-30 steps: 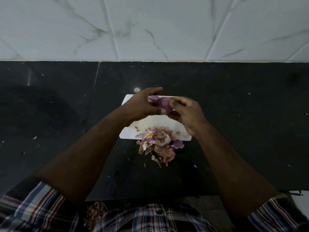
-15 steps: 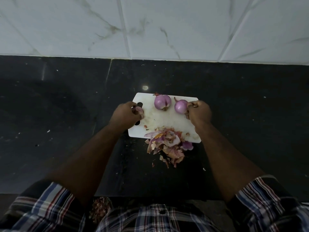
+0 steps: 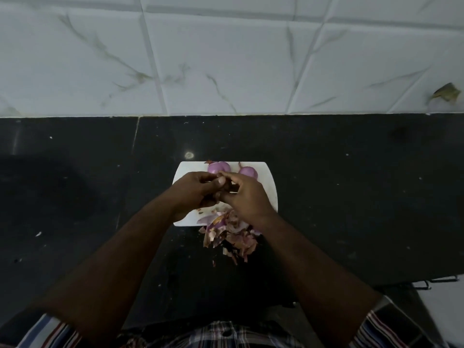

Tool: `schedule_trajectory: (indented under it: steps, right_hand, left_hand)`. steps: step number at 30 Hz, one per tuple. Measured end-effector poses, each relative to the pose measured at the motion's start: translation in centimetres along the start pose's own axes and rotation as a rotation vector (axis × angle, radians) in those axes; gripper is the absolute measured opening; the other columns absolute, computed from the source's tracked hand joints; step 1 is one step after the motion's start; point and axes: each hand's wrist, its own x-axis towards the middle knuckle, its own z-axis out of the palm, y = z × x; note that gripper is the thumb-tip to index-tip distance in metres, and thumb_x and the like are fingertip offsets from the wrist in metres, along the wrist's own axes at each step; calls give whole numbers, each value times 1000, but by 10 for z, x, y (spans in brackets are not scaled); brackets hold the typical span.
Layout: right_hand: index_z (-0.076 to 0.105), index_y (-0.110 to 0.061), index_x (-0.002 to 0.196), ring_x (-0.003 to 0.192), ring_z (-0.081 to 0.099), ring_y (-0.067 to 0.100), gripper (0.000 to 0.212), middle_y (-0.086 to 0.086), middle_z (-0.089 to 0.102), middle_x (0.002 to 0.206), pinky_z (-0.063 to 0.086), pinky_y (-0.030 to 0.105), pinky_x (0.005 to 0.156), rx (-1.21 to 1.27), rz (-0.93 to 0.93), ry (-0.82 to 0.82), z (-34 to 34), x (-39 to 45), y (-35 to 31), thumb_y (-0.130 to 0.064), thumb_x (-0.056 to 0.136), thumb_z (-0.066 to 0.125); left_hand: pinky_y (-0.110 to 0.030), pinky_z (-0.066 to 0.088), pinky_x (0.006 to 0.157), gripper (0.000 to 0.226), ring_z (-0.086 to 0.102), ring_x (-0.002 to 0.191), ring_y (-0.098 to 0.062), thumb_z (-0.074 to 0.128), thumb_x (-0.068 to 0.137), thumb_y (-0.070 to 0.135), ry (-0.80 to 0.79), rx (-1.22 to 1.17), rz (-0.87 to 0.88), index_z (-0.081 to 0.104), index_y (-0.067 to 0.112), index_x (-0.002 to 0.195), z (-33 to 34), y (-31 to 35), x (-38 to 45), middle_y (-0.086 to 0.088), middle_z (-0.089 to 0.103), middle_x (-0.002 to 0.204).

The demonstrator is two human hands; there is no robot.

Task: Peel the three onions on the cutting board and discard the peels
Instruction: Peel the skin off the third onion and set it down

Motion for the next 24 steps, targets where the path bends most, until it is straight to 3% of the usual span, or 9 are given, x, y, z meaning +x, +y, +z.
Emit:
schedule_trajectory:
  steps: [4,8,14,17,20,24]
  right_hand:
    - [67,-24,126,103,66,5,46,-9,73,108,53,23,93,-7,33,58,1,-7,-5,-25,82,79]
    - [73,-20,117,93,67,1,36,-6,76,102,47,4,76,9,20,167,4,-23,-18,-23,81,80]
    - [74,-17,114,97,67,1,35,-7,75,105,48,8,82,18,-20,281,13,-48,-28,-27,81,80]
    - [78,-16,104,102,68,3,21,-6,76,106,54,26,92,70,-39,352,16,-57,-28,-21,84,78]
    - [76,-15,108,100,70,5,22,-4,76,104,56,36,93,202,-43,333,17,-67,-31,-14,87,74]
    - [72,-17,117,105,67,3,29,-6,74,110,55,30,95,179,-94,259,15,-78,-36,-11,88,72]
  left_hand:
    - [-21,55,62,14,64,69,-10,62,97,15,26,-44,16,72,15,108,1,0,-7,-3,72,82]
    - [-21,55,60,15,64,65,-10,64,96,16,92,-105,45,72,8,104,7,-6,-18,-9,70,84]
    - [-23,59,68,16,68,75,-15,58,99,8,28,-295,67,71,8,108,7,-13,-46,-9,72,85]
    - [-28,61,78,29,73,85,-19,56,96,-2,-27,-393,79,65,7,122,1,-19,-58,-9,76,94]
    - [-27,61,76,37,74,87,-17,53,96,-5,-50,-419,114,62,10,128,-1,-26,-69,-6,76,100]
    - [-26,60,75,41,74,86,-15,56,94,-8,-47,-380,155,63,12,128,4,-27,-81,-4,74,104]
